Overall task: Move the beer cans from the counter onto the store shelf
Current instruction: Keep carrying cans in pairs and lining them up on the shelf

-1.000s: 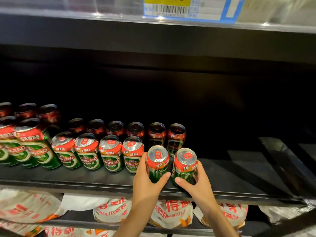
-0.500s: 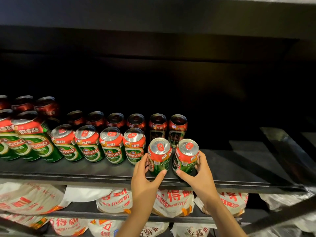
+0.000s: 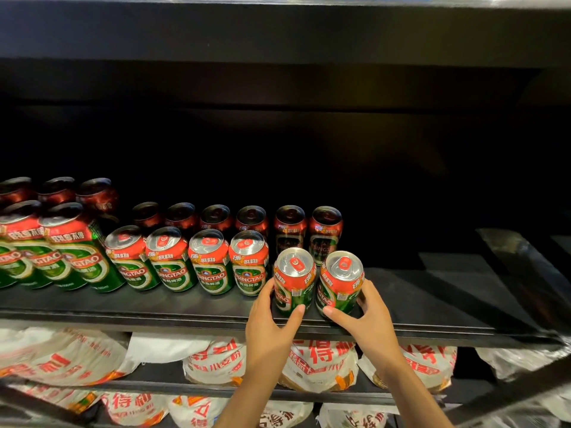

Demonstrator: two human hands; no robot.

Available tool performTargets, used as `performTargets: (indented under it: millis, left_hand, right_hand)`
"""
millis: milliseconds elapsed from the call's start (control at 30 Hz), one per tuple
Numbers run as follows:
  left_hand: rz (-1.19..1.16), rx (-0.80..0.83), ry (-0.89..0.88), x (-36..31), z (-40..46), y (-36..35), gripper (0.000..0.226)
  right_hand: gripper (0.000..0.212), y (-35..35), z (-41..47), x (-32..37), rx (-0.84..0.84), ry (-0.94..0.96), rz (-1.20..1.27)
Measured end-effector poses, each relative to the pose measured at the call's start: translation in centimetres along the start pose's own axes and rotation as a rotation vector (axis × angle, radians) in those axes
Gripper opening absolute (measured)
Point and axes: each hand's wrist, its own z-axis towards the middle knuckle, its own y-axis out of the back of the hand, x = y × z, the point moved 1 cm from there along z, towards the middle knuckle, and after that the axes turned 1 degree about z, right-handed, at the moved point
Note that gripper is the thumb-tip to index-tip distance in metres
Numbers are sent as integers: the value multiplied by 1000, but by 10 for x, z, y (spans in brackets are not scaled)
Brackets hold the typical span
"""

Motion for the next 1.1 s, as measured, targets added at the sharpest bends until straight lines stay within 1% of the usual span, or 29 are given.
performTargets:
  millis: [100,200,267,367,533,700,900,1000,1100]
  left_hand:
    - [-25,3,20,-1,0,1,65]
    - [-9,-38,6,0,0,-2,75]
    - [10,-67,-13,-1,0,-4,74]
    - [47,-101,-38,0,0,-6,70]
    - [47,-143,12,1,2,-9,69]
    - [-19,-162,29,-3,1,-10,63]
    - [-87,-111,58,-6,1,-9,63]
    - [-84,-49,-3,-5,-3,-5,60]
    - [-51,-3,-47,-1,-5,0,67]
  right_hand:
    - [73,1,-1,-1,14,1,7]
    - [67,1,-2,-1,45,-3,-17]
    - [64,0,-2,0,61,-6,-23]
    - [68,-2,-3,4,65,-5,-11]
    - [63,-2,-2,2,15,4,-23]
    - [71,1,-1,-2,10,-7,-19]
    - [64,2,0,-2,45,-14,-35]
    - [68,0,-2,1,53,-14,-19]
    - [68,-2,-2,3,15,-6,-19]
